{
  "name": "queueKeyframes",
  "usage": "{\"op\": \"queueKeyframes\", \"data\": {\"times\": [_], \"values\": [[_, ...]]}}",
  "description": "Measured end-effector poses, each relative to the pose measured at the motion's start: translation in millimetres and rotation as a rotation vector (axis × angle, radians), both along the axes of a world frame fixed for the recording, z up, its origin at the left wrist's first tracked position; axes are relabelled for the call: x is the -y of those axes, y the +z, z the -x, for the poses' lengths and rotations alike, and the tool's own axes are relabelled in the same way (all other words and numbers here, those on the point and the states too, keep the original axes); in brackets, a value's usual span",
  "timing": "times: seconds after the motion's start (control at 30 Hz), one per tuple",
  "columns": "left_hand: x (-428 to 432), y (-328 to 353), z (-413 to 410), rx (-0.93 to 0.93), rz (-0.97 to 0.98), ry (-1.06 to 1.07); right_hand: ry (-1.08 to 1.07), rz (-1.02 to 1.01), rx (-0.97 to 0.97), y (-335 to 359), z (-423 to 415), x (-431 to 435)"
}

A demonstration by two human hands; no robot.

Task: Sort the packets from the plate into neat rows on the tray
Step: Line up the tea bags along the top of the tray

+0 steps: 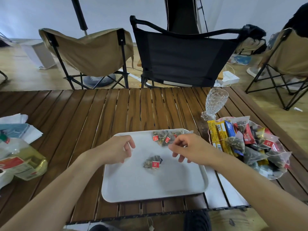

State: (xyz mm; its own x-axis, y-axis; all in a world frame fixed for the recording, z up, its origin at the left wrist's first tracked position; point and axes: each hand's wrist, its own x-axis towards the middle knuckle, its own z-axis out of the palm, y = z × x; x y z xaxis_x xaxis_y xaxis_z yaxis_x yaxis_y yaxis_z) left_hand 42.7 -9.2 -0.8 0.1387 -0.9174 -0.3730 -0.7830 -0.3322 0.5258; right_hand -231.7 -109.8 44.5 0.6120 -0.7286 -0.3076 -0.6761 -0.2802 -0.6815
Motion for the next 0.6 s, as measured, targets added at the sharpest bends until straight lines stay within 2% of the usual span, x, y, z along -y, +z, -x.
{"op": "queueKeyframes", "data": {"times": [0.13, 0.4, 0.5, 0.6], "values": [[-3.2, 14.5, 22.2, 0.048, -0.136, -0.08, -0.014, 0.066, -0.068, -4.3, 7.6, 7.9], [11.8, 22.0, 68.2, 0.283, -0.157, -0.07, -0.032, 0.202, -0.084, -8.7, 19.7, 23.3], [18.7, 15.5, 66.0, 0.363, -0.114, -0.084, -0.003, 0.229, -0.081, -10.6, 22.2, 25.5], [24.7, 6.3, 59.6, 0.316, 0.003, 0.008, 0.015, 0.246, -0.079, -12.1, 23.7, 27.2]]}}
